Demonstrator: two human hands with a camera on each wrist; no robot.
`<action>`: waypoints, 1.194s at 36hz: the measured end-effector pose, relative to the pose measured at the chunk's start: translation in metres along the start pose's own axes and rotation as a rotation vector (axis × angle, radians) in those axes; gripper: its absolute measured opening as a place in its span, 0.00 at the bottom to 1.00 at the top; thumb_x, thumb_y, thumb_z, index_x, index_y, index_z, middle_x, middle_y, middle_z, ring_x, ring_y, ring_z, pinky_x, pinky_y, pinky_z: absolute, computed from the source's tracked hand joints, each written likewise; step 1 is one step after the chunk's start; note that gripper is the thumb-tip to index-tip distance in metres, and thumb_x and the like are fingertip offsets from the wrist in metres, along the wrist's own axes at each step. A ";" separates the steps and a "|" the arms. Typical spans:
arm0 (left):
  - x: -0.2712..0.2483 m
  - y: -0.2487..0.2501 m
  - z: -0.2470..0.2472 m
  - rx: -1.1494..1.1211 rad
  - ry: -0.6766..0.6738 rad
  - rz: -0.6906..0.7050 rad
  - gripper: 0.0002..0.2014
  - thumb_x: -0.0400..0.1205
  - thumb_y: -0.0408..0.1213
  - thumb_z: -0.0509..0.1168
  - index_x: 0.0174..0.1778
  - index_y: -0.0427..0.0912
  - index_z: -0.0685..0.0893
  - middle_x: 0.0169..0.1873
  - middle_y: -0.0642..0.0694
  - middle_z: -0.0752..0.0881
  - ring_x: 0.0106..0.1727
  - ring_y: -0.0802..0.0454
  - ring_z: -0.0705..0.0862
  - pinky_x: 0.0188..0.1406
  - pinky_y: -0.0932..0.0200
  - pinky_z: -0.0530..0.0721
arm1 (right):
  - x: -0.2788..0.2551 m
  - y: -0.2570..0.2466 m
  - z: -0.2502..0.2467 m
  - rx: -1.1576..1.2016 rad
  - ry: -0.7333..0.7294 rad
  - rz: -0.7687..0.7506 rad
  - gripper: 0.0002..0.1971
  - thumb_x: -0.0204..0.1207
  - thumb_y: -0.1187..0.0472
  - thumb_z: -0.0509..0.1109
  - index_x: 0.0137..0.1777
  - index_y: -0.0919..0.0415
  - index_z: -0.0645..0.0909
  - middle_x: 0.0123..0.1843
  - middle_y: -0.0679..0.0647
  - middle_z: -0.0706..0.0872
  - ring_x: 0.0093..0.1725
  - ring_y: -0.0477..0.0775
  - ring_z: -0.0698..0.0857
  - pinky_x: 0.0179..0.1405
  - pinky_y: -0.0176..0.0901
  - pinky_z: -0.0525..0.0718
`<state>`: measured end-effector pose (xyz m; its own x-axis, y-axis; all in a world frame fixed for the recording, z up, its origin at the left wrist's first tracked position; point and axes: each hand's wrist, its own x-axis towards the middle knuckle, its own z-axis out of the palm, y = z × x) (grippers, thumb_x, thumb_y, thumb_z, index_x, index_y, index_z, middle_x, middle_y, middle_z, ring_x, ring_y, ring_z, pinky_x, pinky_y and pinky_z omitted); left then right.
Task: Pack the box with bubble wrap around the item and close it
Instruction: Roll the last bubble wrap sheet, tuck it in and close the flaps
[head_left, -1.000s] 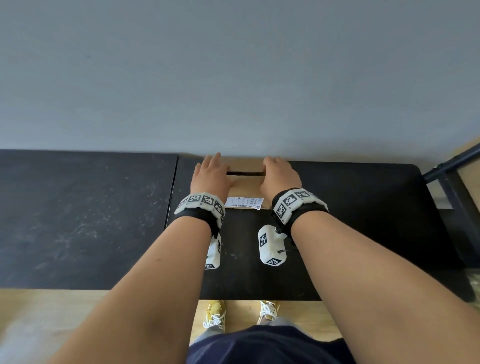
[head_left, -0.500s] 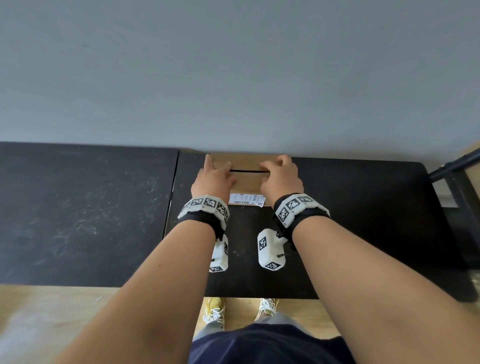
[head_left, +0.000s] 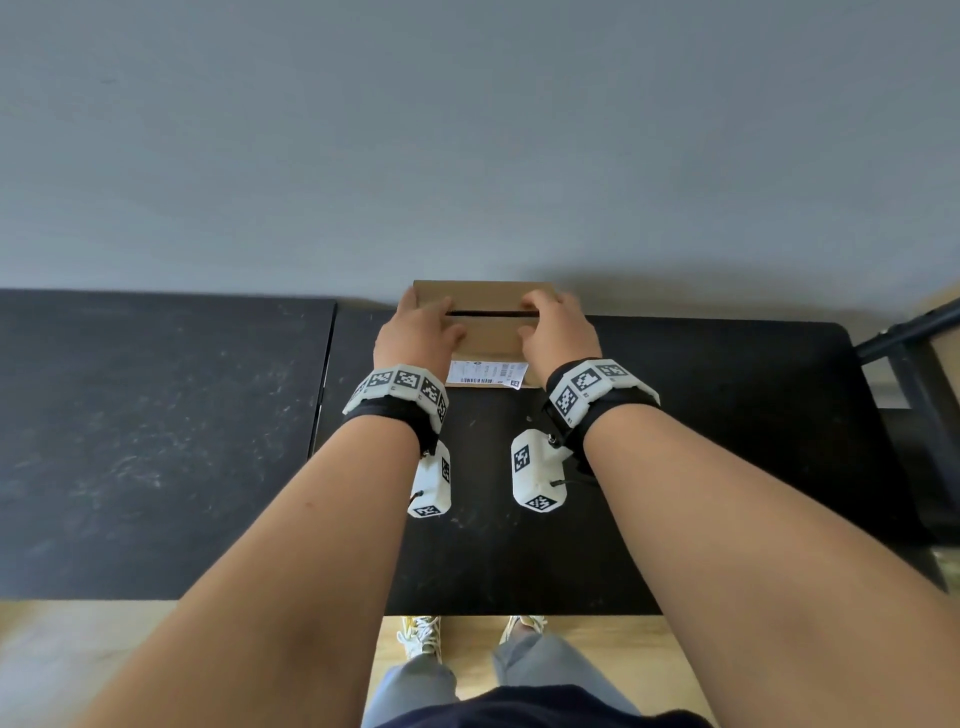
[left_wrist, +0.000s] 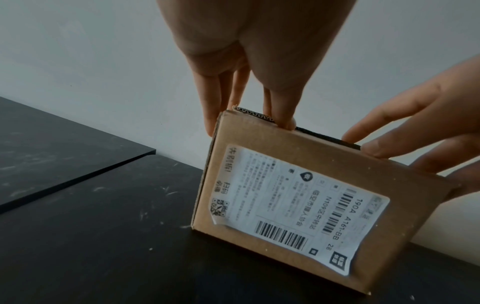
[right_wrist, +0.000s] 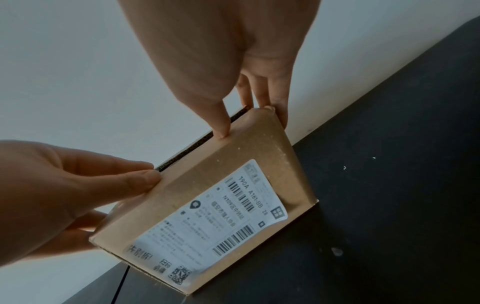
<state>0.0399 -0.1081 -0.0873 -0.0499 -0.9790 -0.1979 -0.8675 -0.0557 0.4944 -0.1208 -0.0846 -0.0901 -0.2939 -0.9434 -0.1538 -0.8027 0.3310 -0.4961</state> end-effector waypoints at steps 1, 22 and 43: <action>0.004 0.001 0.000 -0.013 0.010 -0.001 0.22 0.84 0.46 0.63 0.76 0.54 0.76 0.84 0.46 0.61 0.74 0.42 0.75 0.70 0.51 0.74 | 0.004 0.001 -0.001 0.007 0.009 0.001 0.17 0.81 0.62 0.65 0.68 0.52 0.76 0.70 0.56 0.74 0.53 0.62 0.85 0.49 0.46 0.82; 0.055 0.023 0.000 0.026 -0.004 0.007 0.16 0.84 0.43 0.64 0.66 0.43 0.78 0.67 0.40 0.68 0.48 0.37 0.84 0.49 0.49 0.84 | 0.052 0.007 -0.007 0.040 -0.019 -0.069 0.17 0.83 0.60 0.62 0.71 0.56 0.74 0.73 0.58 0.69 0.53 0.62 0.84 0.48 0.47 0.82; 0.010 0.037 -0.024 0.228 0.064 -0.002 0.24 0.85 0.31 0.54 0.79 0.49 0.67 0.81 0.46 0.60 0.75 0.43 0.71 0.59 0.46 0.80 | 0.022 0.004 -0.034 -0.030 -0.063 -0.150 0.27 0.83 0.58 0.58 0.82 0.48 0.61 0.81 0.61 0.61 0.72 0.64 0.74 0.65 0.53 0.79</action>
<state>0.0193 -0.1248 -0.0512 -0.0225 -0.9898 -0.1408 -0.9571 -0.0194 0.2889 -0.1483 -0.1032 -0.0669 -0.1375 -0.9814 -0.1339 -0.8507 0.1862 -0.4916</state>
